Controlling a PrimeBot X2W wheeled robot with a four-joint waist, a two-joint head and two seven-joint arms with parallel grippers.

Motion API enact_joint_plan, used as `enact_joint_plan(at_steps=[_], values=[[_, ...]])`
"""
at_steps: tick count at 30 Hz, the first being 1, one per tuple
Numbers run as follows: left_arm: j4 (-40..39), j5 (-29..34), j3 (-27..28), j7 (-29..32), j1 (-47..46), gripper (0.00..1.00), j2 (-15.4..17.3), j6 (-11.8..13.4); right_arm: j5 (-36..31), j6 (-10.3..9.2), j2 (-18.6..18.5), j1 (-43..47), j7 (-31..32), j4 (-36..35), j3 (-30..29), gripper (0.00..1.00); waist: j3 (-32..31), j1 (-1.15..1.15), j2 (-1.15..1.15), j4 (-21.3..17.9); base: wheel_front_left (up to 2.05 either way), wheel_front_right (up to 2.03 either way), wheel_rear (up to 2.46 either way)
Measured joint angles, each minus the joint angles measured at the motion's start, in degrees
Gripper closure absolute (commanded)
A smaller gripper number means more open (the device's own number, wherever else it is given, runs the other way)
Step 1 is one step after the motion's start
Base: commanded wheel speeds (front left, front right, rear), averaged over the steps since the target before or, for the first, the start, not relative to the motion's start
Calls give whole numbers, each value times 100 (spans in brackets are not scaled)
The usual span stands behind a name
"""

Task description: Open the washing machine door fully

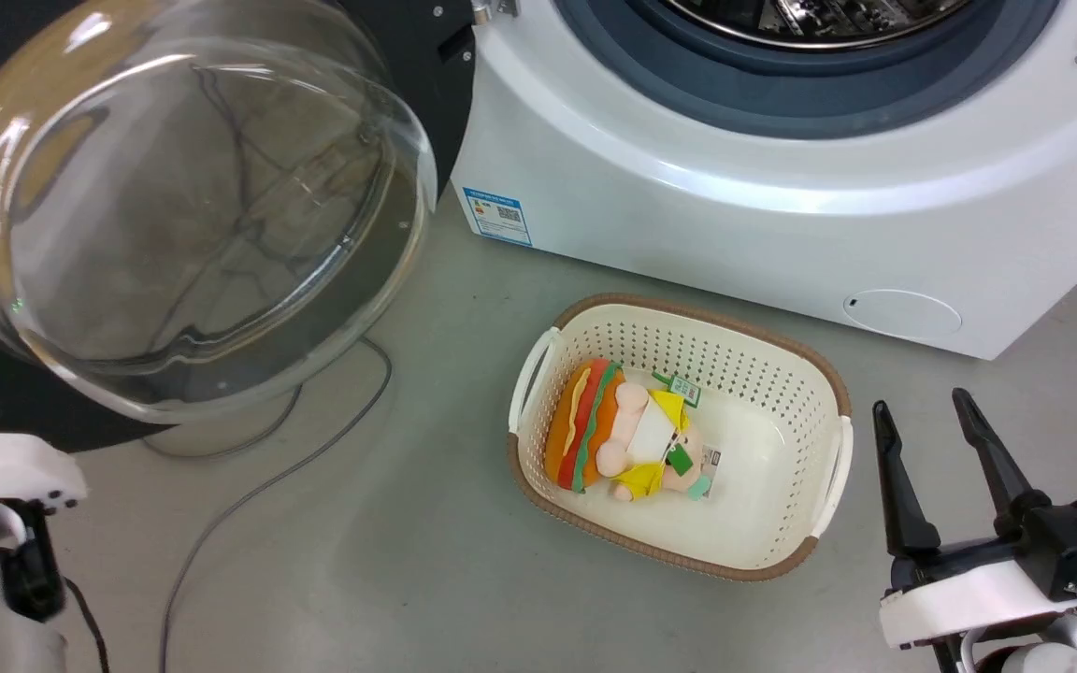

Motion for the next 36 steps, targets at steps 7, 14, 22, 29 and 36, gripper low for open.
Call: enact_joint_plan(at_steps=[7,14,22,29,36], values=[[516,-68,303,0,-379,100,210,-55,-5,0,-2,-16,0,0,-23,0,75,0,0,-73,0,0,0],[805,-57,425,0,-595,100,290,-152,-7,0,-4,-31,0,9,-30,0,105,0,0,-127,0,0,0],[848,111,434,0,-590,100,223,-260,2,0,-4,-27,0,92,-45,0,-144,-1,0,-173,0,0,0],[541,293,443,0,-264,100,102,-400,102,0,-3,46,0,130,-73,0,-603,-1,0,-226,0,0,0],[-172,493,367,0,220,100,-75,-568,315,0,-2,331,0,155,-86,0,-1084,-1,0,-305,0,0,0]])
